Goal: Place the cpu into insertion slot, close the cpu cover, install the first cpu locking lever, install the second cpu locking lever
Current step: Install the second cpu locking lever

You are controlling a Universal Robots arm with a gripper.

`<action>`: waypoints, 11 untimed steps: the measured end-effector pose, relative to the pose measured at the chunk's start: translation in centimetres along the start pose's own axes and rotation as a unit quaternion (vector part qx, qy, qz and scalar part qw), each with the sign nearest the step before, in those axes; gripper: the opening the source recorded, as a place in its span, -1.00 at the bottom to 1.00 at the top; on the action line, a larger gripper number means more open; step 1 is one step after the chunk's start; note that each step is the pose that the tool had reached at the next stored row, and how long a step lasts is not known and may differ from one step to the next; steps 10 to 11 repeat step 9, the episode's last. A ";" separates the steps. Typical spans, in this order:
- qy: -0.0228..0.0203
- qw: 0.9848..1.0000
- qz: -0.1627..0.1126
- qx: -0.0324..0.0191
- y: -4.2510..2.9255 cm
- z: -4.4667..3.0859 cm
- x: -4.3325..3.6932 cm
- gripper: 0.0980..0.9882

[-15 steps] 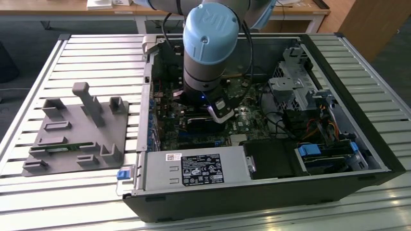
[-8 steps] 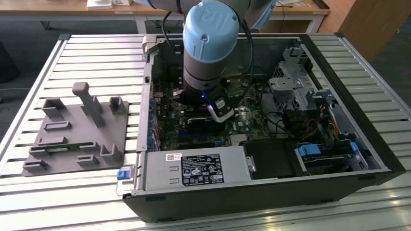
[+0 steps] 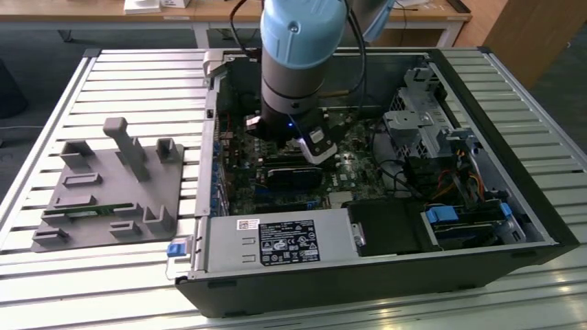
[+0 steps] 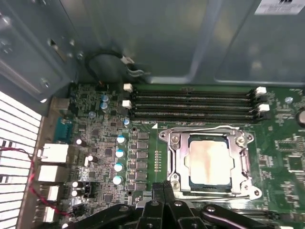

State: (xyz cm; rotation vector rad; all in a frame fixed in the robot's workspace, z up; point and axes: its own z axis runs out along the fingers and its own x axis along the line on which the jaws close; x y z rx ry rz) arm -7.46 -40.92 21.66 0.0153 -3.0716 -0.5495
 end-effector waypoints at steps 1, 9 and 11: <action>0.000 1.000 0.000 0.000 0.10 -0.26 0.01 -0.98; 0.000 1.000 0.000 0.000 0.58 -1.57 0.03 -0.98; 0.000 1.000 0.000 0.000 0.58 -1.57 0.03 -0.98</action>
